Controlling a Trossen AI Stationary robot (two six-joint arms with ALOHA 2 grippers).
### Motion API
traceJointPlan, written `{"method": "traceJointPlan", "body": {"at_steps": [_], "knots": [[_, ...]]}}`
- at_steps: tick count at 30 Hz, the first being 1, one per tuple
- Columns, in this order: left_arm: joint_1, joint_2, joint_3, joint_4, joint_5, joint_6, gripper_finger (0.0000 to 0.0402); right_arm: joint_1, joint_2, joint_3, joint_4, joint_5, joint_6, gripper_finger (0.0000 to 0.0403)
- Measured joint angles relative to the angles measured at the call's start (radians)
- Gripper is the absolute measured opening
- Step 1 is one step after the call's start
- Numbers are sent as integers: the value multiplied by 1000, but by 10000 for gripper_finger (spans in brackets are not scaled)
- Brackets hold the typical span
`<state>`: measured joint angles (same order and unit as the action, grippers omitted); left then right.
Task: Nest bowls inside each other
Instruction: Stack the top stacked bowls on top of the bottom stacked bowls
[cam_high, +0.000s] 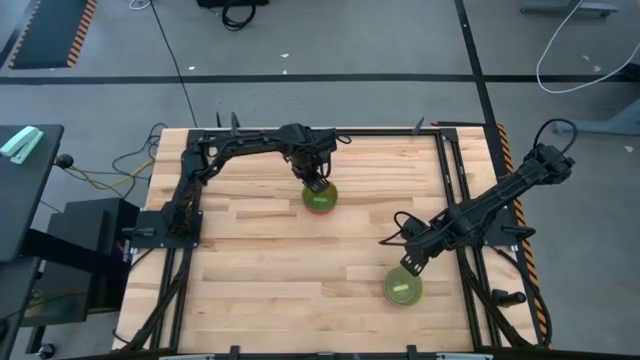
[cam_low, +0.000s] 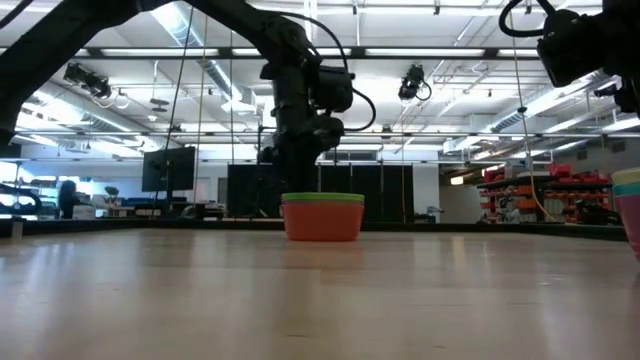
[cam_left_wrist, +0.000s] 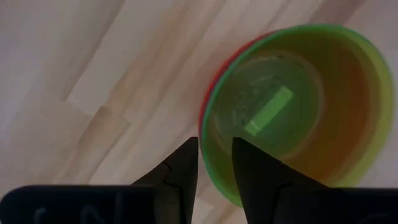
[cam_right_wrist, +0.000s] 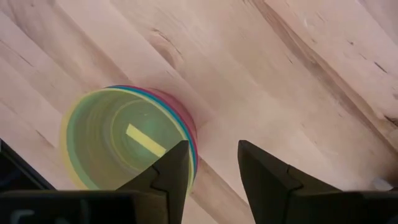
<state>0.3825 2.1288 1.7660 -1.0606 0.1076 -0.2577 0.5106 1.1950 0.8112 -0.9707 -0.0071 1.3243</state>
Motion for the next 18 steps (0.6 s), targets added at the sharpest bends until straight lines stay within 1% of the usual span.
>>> {"method": "traceJointPlan", "body": {"at_steps": [18], "knots": [[-10, 74, 1, 54, -7, -20, 107, 0, 1, 0, 20, 8, 8, 146]]}}
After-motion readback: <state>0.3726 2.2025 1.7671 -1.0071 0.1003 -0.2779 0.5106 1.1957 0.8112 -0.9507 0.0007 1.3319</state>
